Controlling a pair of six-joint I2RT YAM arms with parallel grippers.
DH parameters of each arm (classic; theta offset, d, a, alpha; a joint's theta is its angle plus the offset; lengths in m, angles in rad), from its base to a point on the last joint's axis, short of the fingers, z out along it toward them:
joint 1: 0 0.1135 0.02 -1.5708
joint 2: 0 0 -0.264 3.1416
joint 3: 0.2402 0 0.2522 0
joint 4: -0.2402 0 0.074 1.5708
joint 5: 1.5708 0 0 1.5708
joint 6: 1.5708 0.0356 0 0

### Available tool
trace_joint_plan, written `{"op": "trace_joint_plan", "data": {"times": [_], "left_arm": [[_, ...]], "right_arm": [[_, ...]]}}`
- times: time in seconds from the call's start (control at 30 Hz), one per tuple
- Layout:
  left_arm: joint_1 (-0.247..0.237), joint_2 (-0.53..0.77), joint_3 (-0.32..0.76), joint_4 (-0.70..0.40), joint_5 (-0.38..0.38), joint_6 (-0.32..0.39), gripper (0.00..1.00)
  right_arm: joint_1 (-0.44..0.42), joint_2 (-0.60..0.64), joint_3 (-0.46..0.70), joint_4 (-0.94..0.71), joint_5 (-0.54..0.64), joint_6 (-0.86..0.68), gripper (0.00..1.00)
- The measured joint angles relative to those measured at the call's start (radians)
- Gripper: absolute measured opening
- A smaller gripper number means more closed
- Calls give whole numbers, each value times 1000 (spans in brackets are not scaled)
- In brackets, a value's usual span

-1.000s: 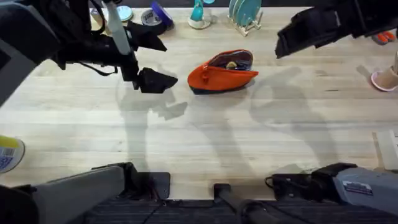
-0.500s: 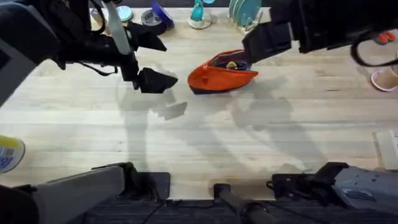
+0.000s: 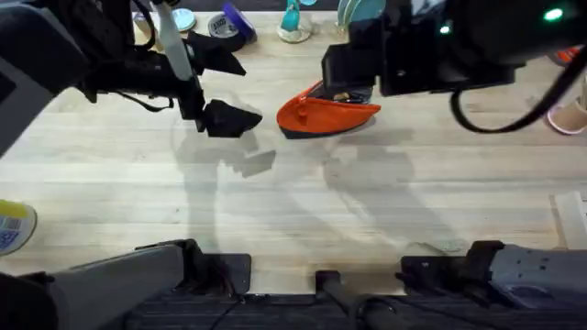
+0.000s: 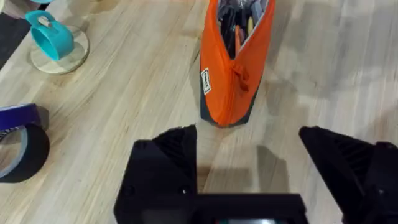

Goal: Unzip the bag, pick up the pens from the table one at a time and place them inside, then zip the bag closed.

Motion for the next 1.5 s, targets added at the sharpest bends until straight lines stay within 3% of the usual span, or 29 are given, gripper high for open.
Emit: {"op": "trace_joint_plan", "data": {"times": [0.3, 0.9, 1.07, 1.5], "left_arm": [[0, 0, 0, 0, 0, 0, 995], [0, 0, 0, 0, 0, 0, 995], [0, 0, 0, 0, 0, 0, 995], [0, 0, 0, 0, 0, 0, 995]], "right_arm": [[39, 79, 0, 15, 34, 83, 995], [42, 213, 0, 45, 18, 107, 996], [42, 274, 0, 91, -9, 116, 996], [3, 276, -23, 220, -127, 108, 996]]}}
